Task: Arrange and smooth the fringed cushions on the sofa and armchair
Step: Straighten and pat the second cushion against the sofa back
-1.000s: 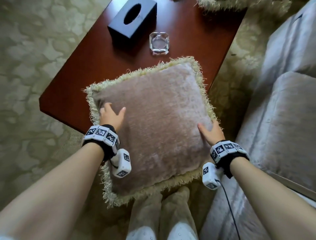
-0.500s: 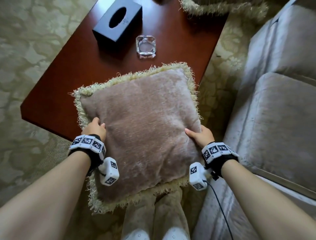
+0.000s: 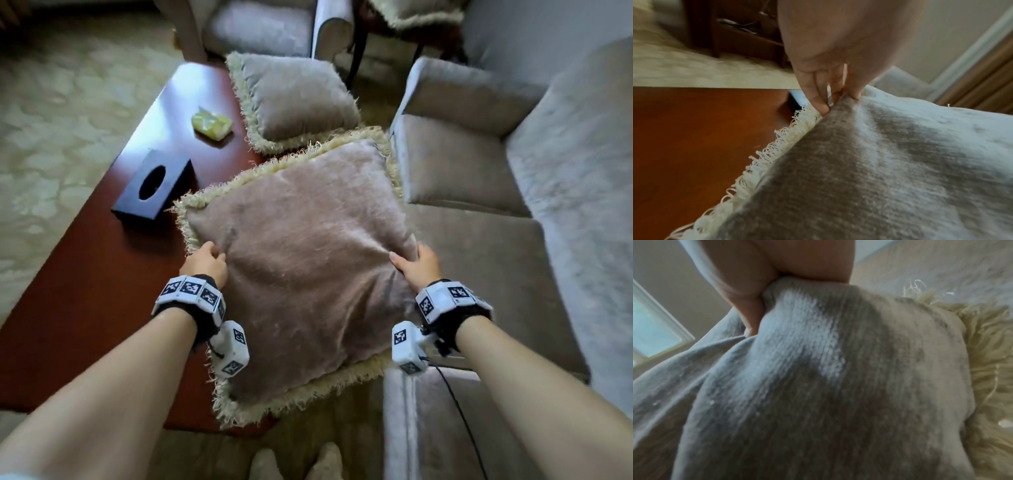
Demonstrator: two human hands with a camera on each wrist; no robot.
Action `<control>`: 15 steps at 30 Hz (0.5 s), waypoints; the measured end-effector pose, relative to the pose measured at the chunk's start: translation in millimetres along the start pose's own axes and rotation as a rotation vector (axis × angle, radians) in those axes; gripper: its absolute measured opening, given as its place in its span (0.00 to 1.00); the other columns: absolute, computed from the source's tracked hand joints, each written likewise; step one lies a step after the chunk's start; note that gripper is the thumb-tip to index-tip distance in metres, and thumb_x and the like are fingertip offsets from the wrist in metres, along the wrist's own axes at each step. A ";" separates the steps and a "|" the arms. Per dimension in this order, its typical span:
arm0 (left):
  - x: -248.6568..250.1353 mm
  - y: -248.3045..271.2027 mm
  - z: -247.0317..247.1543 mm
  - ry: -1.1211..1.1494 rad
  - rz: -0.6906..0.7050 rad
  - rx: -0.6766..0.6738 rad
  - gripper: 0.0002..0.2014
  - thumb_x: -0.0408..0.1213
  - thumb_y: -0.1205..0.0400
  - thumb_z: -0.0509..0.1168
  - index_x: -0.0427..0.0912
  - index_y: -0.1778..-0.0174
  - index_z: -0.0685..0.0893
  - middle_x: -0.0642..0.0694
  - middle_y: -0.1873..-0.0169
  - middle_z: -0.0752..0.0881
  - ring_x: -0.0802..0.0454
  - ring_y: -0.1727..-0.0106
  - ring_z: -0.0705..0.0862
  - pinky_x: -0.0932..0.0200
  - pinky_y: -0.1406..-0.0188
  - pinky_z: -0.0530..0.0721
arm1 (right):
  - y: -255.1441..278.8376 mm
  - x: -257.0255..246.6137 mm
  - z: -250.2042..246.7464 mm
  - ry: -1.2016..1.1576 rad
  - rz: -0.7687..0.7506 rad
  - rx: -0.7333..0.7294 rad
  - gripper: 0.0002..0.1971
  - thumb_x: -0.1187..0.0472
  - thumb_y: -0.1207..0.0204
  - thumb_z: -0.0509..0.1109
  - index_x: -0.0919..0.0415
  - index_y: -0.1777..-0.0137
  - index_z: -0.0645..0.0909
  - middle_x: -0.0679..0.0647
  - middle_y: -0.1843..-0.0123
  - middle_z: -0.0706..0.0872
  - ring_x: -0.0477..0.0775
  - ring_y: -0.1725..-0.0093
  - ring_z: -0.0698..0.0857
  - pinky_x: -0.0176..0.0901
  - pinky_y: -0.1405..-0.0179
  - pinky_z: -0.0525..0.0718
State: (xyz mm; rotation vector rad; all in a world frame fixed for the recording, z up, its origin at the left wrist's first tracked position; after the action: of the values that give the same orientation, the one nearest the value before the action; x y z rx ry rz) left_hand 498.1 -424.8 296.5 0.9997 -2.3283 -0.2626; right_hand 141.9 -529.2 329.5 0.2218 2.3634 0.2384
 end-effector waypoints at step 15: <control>382.2 35.7 1.2 0.020 0.514 -0.025 0.12 0.42 0.16 0.57 0.40 0.41 0.79 0.33 0.41 0.82 0.33 0.40 0.80 0.51 0.46 0.75 | -70.2 29.8 -309.6 -0.091 0.053 0.468 0.26 0.52 0.26 0.71 0.65 0.32 0.75 0.63 0.32 0.79 0.64 0.32 0.77 0.52 0.31 0.75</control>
State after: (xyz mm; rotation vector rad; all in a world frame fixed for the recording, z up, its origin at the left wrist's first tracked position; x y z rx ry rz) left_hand 266.9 -672.6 476.8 0.3623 -2.4600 -0.0736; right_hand -101.0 -623.6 513.2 0.5055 2.2931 -0.3001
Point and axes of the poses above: each hand's wrist, its own y-axis away from the middle knuckle, its own z-axis out of the palm, x = y × z, the point moved 3 cm from there along -y, towards the middle knuckle
